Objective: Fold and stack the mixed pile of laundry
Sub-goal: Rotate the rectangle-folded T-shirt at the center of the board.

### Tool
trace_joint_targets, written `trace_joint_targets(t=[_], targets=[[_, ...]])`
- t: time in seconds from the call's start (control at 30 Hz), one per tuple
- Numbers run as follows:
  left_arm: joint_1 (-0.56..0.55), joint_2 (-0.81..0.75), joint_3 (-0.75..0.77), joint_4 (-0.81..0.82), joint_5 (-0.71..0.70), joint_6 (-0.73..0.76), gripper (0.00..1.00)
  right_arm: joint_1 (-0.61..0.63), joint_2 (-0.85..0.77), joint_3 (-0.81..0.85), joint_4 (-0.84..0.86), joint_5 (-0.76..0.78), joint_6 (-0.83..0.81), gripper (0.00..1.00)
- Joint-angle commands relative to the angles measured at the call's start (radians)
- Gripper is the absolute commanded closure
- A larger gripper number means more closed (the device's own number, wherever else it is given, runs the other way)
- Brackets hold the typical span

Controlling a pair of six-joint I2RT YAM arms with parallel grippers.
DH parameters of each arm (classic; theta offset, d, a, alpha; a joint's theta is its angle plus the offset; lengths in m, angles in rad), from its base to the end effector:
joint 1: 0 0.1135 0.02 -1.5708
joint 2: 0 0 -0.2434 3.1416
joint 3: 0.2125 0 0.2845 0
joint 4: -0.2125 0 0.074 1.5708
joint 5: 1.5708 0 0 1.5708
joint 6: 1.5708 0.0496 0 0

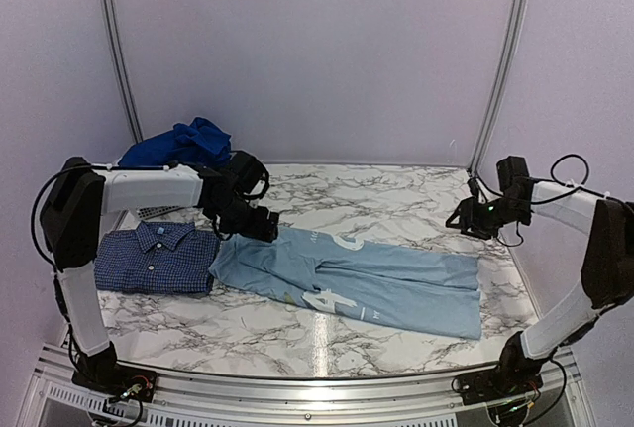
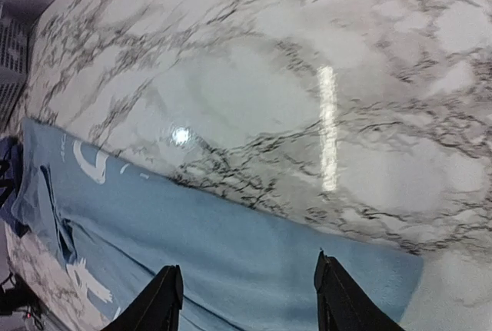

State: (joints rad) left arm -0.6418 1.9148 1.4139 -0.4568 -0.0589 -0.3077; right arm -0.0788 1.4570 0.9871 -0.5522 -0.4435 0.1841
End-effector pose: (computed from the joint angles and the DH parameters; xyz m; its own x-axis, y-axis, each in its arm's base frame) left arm 0.3589 -0.2646 0.1607 -0.7971 0.2183 -0.5630 0.3453 0.9297 -0.1284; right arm 0.3301 -0.0047 0.1815 -0.8640 0.2341 -0.4457 0.0063 0.8903 0.4554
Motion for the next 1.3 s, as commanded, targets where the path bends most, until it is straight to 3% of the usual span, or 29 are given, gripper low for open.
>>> trace_joint_targets(t=[0.0, 0.2, 0.4, 0.53, 0.7, 0.73, 0.83, 1.0, 1.13, 1.27], targets=[[-0.104, 0.02, -0.088, -0.062, 0.043, -0.05, 0.08, 0.119, 0.097, 0.017, -0.02, -0.115, -0.064, 0.46], [-0.131, 0.087, -0.079, -0.065, 0.015, -0.12, 0.15, 0.183, 0.161, -0.041, -0.022, -0.094, -0.056, 0.48], [-0.072, 0.264, 0.082, -0.084, -0.054, -0.077, 0.17, 0.193, 0.158, -0.204, -0.023, -0.023, 0.038, 0.51], [-0.007, 0.447, 0.353, -0.095, -0.054, -0.026, 0.16, 0.294, 0.118, -0.201, -0.04, -0.008, 0.128, 0.51], [0.004, 0.648, 0.901, -0.163, -0.022, 0.044, 0.09, 0.519, 0.06, -0.266, 0.034, -0.181, 0.243, 0.5], [0.006, 0.644, 0.922, -0.146, -0.016, 0.037, 0.07, 0.545, 0.047, -0.258, 0.018, -0.188, 0.237, 0.5], [0.003, 0.567, 0.888, -0.132, -0.008, 0.034, 0.06, 0.542, -0.007, -0.195, -0.059, -0.15, 0.185, 0.49], [-0.032, 0.388, 0.656, -0.133, -0.024, 0.008, 0.07, 0.533, 0.005, -0.062, -0.117, -0.056, 0.055, 0.5], [-0.072, 0.307, 0.476, -0.133, -0.025, -0.047, 0.1, 0.536, 0.09, -0.025, -0.121, -0.012, -0.009, 0.61], [-0.08, 0.324, 0.414, -0.132, -0.017, -0.09, 0.15, 0.552, 0.134, -0.044, -0.088, -0.014, -0.026, 0.71]])
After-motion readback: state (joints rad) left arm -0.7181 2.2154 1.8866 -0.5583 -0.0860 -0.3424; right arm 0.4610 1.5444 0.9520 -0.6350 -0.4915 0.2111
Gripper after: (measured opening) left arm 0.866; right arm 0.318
